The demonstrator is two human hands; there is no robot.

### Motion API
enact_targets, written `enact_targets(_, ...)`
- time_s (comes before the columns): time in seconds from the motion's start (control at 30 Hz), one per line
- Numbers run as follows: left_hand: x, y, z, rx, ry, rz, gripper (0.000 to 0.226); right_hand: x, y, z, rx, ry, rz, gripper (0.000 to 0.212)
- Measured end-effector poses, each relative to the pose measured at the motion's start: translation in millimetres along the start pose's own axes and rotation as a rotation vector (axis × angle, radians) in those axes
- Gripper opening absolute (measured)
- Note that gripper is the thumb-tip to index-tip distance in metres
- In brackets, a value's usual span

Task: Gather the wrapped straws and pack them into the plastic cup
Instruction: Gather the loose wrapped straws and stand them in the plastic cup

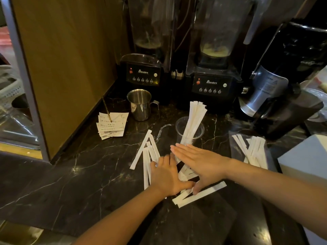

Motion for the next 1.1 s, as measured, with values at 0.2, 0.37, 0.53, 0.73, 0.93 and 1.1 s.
enact_targets(0.2, -1.8, 2.9, -15.7, 0.088, -0.065, 0.047, 0.109, -5.2, -0.4, -34.6, 0.205, -0.050, -0.024, 0.132)
enact_targets(0.37, -5.0, 1.9, -22.8, 0.136, -0.101, 0.064, 0.111, -15.9, -8.5, -44.8, 0.244, 0.047, -0.048, 0.134)
enact_targets(0.53, -11.2, -0.9, -26.0, 0.155, -0.104, 0.056, 0.104, -20.7, -17.9, -42.6, 0.233, 0.068, -0.057, 0.129)
enact_targets(0.73, -20.2, -0.9, -31.0, 0.142, -0.076, 0.025, 0.097, -28.0, -19.0, -43.6, 0.210, 0.035, -0.065, 0.120)
enact_targets(0.93, -31.9, -2.6, -30.3, 0.114, -0.042, -0.017, 0.080, -32.4, -8.9, -38.5, 0.160, 0.015, -0.092, 0.099)
enact_targets(1.1, -37.7, -5.1, -29.7, 0.147, -0.087, -0.042, 0.061, -35.8, 3.6, -33.4, 0.122, 0.033, -0.094, 0.079)
Point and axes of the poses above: each hand's wrist, its own y-axis away from the middle knuckle, its own z-axis out of the back of the hand, x = y × z, the point moved 9 cm from there along -y, towards the middle knuckle, and after that the axes turned 9 degrees about -z, right-handed, at the moved point
